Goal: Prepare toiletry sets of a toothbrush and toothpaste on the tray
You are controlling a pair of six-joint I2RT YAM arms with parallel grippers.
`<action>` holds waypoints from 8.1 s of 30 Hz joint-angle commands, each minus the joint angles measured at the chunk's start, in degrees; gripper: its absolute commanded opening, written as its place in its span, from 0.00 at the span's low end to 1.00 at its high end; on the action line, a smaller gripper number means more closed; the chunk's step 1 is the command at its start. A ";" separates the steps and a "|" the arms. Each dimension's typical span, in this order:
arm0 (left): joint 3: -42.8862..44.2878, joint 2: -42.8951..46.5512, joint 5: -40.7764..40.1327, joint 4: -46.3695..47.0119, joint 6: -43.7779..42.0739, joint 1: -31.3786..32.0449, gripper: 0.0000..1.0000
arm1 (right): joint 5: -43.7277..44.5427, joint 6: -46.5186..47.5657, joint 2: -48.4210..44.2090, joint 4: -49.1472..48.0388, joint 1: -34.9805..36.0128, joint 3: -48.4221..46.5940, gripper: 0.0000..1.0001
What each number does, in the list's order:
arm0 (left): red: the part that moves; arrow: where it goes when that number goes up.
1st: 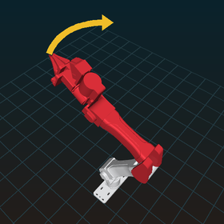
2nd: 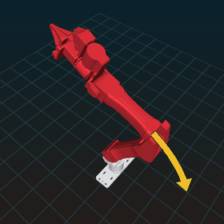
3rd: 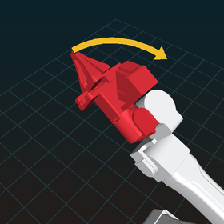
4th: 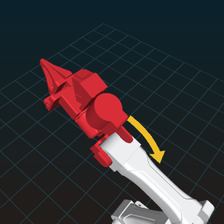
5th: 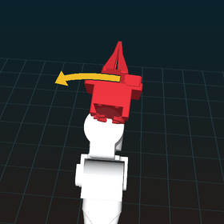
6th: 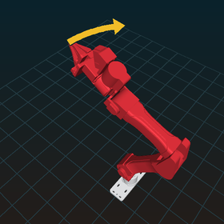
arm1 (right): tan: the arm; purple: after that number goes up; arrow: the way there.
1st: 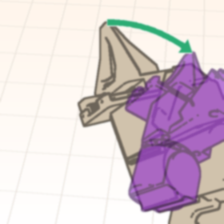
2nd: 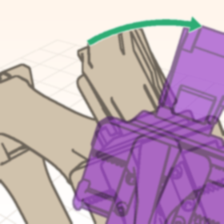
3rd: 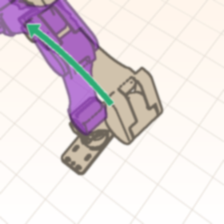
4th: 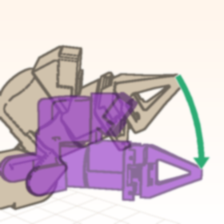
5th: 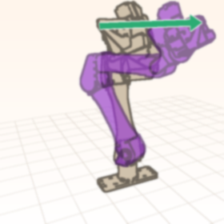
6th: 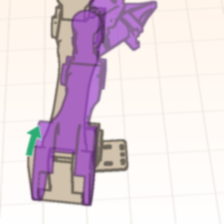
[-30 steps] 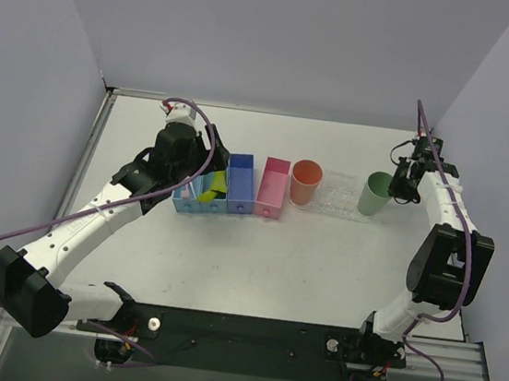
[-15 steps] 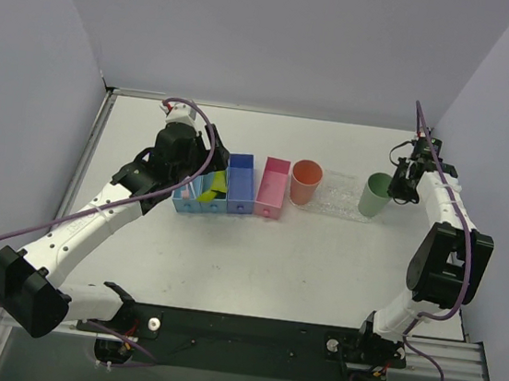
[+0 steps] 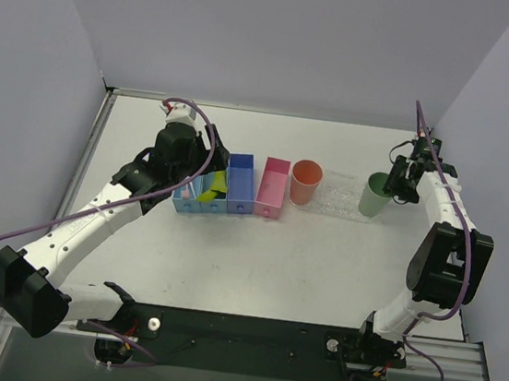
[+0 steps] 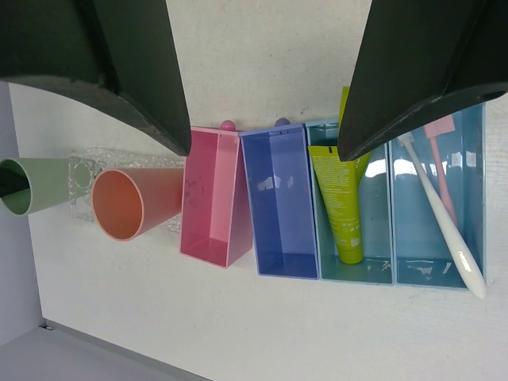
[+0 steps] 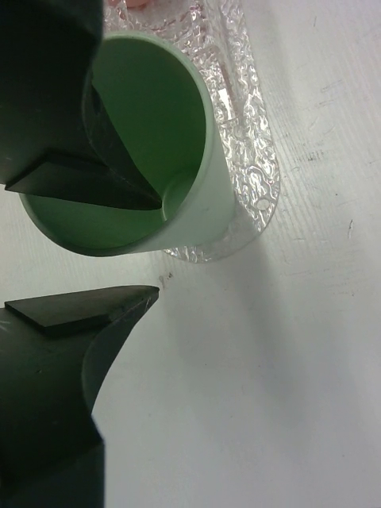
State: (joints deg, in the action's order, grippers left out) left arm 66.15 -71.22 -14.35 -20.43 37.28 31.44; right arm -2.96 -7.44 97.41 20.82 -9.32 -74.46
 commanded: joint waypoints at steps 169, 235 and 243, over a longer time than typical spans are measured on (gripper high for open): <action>10.67 -11.22 40.26 -14.37 23.54 -12.02 0.00 | -11.01 9.18 -16.38 -1.22 38.93 -12.98 0.46; 5.13 -9.73 43.88 -3.31 44.11 -3.49 0.16 | 12.98 33.63 -6.44 3.79 63.20 -10.10 0.00; 5.13 -9.02 44.05 -5.23 41.21 -6.13 0.40 | 12.54 33.63 -6.97 3.44 62.85 -9.48 0.00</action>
State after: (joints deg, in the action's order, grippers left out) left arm 70.19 -82.39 27.07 -28.25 80.68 26.50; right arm 7.79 26.06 91.70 24.12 53.93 -84.58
